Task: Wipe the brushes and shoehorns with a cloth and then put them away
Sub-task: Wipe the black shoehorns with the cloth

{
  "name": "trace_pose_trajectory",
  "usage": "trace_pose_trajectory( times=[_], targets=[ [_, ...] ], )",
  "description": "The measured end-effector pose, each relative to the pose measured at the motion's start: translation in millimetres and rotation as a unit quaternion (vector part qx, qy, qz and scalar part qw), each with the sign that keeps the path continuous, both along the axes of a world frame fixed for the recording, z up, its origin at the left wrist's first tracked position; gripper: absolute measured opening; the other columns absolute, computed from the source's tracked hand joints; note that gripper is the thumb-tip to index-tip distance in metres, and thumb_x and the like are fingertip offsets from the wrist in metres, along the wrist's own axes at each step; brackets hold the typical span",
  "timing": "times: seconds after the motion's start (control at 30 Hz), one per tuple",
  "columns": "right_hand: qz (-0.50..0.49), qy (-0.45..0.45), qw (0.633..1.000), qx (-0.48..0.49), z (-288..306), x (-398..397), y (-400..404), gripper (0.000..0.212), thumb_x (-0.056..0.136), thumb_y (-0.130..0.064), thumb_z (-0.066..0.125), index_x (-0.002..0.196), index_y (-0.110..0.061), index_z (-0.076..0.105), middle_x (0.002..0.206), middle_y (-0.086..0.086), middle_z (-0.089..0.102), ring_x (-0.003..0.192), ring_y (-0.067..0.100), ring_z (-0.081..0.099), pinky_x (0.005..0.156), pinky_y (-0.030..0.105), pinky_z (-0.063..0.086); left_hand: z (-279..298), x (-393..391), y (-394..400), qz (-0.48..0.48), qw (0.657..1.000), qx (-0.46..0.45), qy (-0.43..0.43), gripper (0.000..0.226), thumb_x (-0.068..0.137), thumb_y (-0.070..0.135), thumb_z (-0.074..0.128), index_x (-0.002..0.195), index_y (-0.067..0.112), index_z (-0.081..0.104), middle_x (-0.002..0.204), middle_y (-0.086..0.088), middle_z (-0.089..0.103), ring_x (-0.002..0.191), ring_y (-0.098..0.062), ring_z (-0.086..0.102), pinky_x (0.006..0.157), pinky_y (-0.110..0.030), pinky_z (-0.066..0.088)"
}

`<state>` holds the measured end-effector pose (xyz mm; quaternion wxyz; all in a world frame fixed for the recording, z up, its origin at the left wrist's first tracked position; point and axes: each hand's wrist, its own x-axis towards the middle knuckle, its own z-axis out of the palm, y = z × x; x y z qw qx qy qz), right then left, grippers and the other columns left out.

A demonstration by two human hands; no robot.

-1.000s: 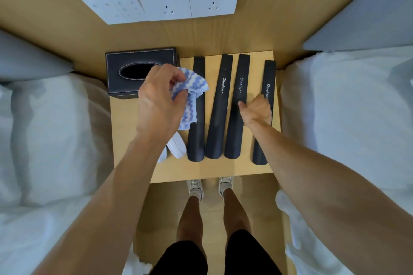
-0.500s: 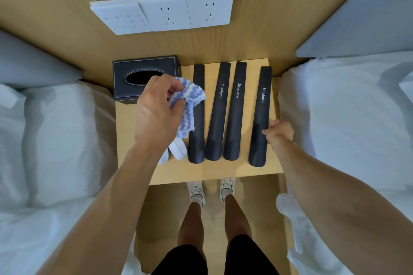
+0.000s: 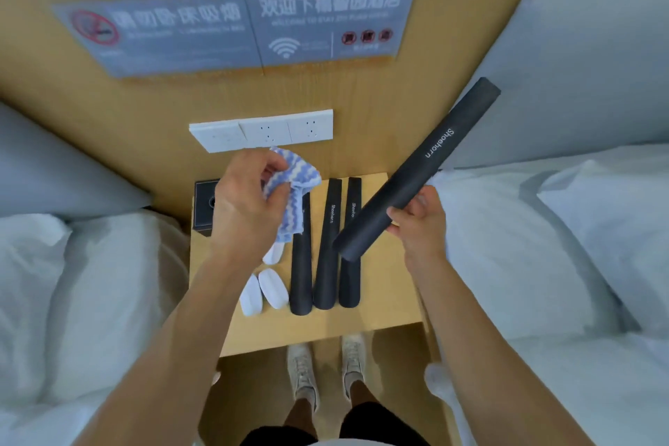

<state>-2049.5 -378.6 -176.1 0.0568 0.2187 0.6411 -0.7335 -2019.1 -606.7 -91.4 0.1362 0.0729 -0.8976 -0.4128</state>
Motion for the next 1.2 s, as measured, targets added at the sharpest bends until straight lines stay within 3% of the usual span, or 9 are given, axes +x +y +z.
trace_pose_trajectory(
  times=[0.23, 0.33, 0.43, 0.5, 0.57, 0.83, 1.0, 1.1, 1.2],
  targets=[
    [0.095, 0.139, 0.986, -0.019, 113.0, 16.8, -23.4, 0.049, 0.075, -0.001, 0.062, 0.116, -0.029, 0.061, 0.1, -0.004, 0.076, 0.094, 0.016, 0.073, 0.082, 0.045, 0.058, 79.8, 1.6, 7.7, -0.026, 0.996, 0.001, 0.089, 0.025, 0.086, 0.002, 0.065, 0.104, 0.019, 0.063, 0.098, 0.013, 0.064, 0.093, 0.005, 0.057, 0.075, -0.003, 0.039],
    [0.142, 0.159, 0.977, 0.01, 139.8, 18.2, -34.4, 0.045, 0.085, -0.001, 0.062, 0.113, -0.036, 0.064, 0.104, -0.005, 0.075, 0.097, 0.017, 0.072, 0.088, 0.053, 0.059, 108.9, 7.1, 10.4, -0.041, 0.989, -0.01, 0.143, 0.024, 0.086, 0.004, 0.066, 0.105, 0.018, 0.064, 0.1, 0.01, 0.065, 0.094, 0.0, 0.059, 0.078, -0.007, 0.042],
    [0.193, 0.179, 0.965, 0.007, 159.9, 17.3, -46.3, 0.044, 0.091, 0.002, 0.061, 0.116, -0.034, 0.064, 0.106, -0.005, 0.076, 0.098, 0.02, 0.072, 0.083, 0.045, 0.061, 137.4, 7.9, 12.7, -0.051, 0.978, -0.051, 0.194, 0.025, 0.084, 0.003, 0.07, 0.103, 0.018, 0.066, 0.1, 0.008, 0.067, 0.092, -0.004, 0.06, 0.078, -0.012, 0.045],
    [0.245, 0.189, 0.951, -0.008, 172.6, 17.5, -53.5, 0.049, 0.093, 0.002, 0.06, 0.125, -0.034, 0.06, 0.109, -0.003, 0.076, 0.1, 0.02, 0.073, 0.077, 0.038, 0.061, 154.1, 5.1, 15.3, -0.072, 0.963, -0.102, 0.238, 0.023, 0.08, -0.002, 0.072, 0.099, 0.011, 0.07, 0.099, 0.001, 0.068, 0.093, -0.015, 0.063, 0.078, -0.022, 0.048],
    [0.296, 0.205, 0.933, -0.009, 184.2, 17.2, -59.9, 0.054, 0.094, 0.0, 0.059, 0.133, -0.036, 0.055, 0.112, 0.001, 0.075, 0.104, 0.021, 0.072, 0.082, 0.04, 0.06, 165.2, 0.6, 16.6, -0.084, 0.945, -0.161, 0.272, 0.018, 0.078, -0.003, 0.074, 0.094, 0.005, 0.074, 0.096, -0.006, 0.069, 0.091, -0.025, 0.064, 0.074, -0.033, 0.05],
    [0.306, 0.206, 0.929, -0.003, 191.5, 10.3, -75.6, 0.052, 0.089, 0.011, 0.058, 0.124, -0.027, 0.063, 0.113, -0.003, 0.075, 0.104, 0.015, 0.072, 0.075, 0.025, 0.056, 160.2, 1.1, 3.5, -0.081, 0.939, -0.203, 0.265, 0.013, 0.077, -0.001, 0.075, 0.087, 0.006, 0.078, 0.09, -0.007, 0.068, 0.082, -0.028, 0.062, 0.061, -0.039, 0.053],
    [0.313, 0.209, 0.926, 0.034, 190.7, 6.9, -81.9, 0.057, 0.088, 0.01, 0.063, 0.125, -0.034, 0.063, 0.117, -0.011, 0.073, 0.114, 0.011, 0.066, 0.096, 0.029, 0.053, 178.6, -6.6, -9.4, -0.051, 0.945, -0.205, 0.25, 0.015, 0.074, -0.007, 0.074, 0.08, 0.006, 0.077, 0.084, -0.005, 0.069, 0.079, -0.027, 0.063, 0.061, -0.044, 0.053],
    [0.326, 0.208, 0.92, 0.056, 194.8, 5.0, -81.8, 0.062, 0.089, 0.007, 0.065, 0.132, -0.037, 0.059, 0.123, -0.015, 0.07, 0.119, 0.008, 0.063, 0.105, 0.041, 0.05, 203.4, -21.1, -19.0, 0.006, 0.943, -0.239, 0.231, 0.014, 0.082, 0.004, 0.068, 0.082, 0.013, 0.078, 0.086, 0.001, 0.068, 0.084, -0.022, 0.059, 0.068, -0.042, 0.051],
    [0.345, 0.224, 0.909, 0.066, 202.9, 4.8, -81.9, 0.064, 0.09, 0.002, 0.065, 0.124, -0.052, 0.061, 0.123, -0.016, 0.07, 0.118, 0.005, 0.063, 0.105, 0.042, 0.05, 235.0, -40.4, -30.7, 0.066, 0.935, -0.267, 0.223, 0.016, 0.088, 0.015, 0.062, 0.088, 0.018, 0.077, 0.09, 0.002, 0.067, 0.086, -0.02, 0.055, 0.067, -0.035, 0.047]
  ],
)
